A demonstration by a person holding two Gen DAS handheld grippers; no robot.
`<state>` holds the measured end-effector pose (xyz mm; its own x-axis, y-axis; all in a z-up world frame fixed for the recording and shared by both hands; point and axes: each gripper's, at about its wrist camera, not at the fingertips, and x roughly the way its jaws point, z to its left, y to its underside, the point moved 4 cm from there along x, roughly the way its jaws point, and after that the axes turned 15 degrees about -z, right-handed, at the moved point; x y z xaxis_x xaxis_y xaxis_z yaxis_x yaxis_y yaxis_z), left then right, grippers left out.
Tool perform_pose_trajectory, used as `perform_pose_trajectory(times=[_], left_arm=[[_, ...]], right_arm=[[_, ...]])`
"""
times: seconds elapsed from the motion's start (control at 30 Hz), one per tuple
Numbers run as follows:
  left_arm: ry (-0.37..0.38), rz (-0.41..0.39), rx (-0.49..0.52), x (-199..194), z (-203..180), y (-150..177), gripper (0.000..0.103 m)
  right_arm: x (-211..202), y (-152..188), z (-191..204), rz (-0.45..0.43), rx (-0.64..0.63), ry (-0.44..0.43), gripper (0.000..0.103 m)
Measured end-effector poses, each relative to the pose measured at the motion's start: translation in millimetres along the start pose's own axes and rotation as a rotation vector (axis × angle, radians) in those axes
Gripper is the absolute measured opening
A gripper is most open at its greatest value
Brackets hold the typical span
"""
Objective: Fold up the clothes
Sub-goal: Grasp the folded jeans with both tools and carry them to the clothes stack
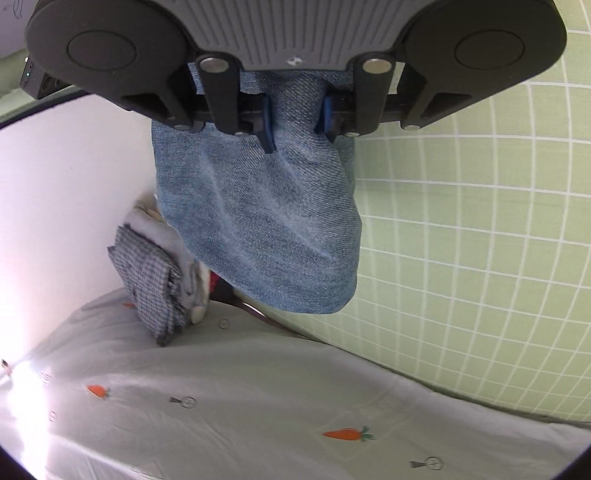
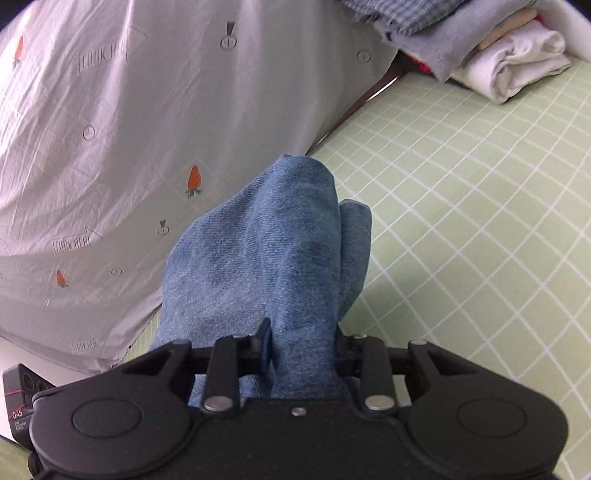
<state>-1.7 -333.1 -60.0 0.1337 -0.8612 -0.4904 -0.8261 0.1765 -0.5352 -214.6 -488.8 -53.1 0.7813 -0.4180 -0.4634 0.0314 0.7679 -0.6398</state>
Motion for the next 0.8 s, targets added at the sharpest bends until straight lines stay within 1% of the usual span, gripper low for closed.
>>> perform_pose_trajectory(times=[0.1, 0.2, 0.3, 0.43, 0.53, 0.6, 0.7, 0.8], left_arm=[[0.06, 0.008, 0.045, 13, -41, 8, 0.025], [0.1, -0.005, 0.071, 41, -88, 17, 0.025], [0.131, -0.048, 0.095, 76, -139, 26, 0.025], [0.158, -0.132, 0.09, 131, -215, 26, 0.025], [0.174, -0.181, 0.111, 176, -275, 11, 0.025], [0.188, -0.217, 0.118, 204, -310, -7, 0.025], [0.222, -0.27, 0.115, 243, -353, -42, 0.025], [0.232, -0.321, 0.175, 281, -393, -79, 0.026]], right_arm=[[-28, -22, -22, -0.067, 0.032, 0.011, 0.03], [-44, -58, -54, -0.131, 0.054, 0.005, 0.03], [-52, -106, -92, -0.191, 0.049, -0.024, 0.03], [-49, -192, -136, -0.256, 0.013, -0.088, 0.03], [-44, -269, -151, -0.295, -0.092, -0.111, 0.03], [-36, -322, -159, -0.323, -0.135, -0.149, 0.03], [-18, -394, -165, -0.37, -0.186, -0.194, 0.03], [5, -453, -162, -0.434, -0.268, -0.203, 0.03]])
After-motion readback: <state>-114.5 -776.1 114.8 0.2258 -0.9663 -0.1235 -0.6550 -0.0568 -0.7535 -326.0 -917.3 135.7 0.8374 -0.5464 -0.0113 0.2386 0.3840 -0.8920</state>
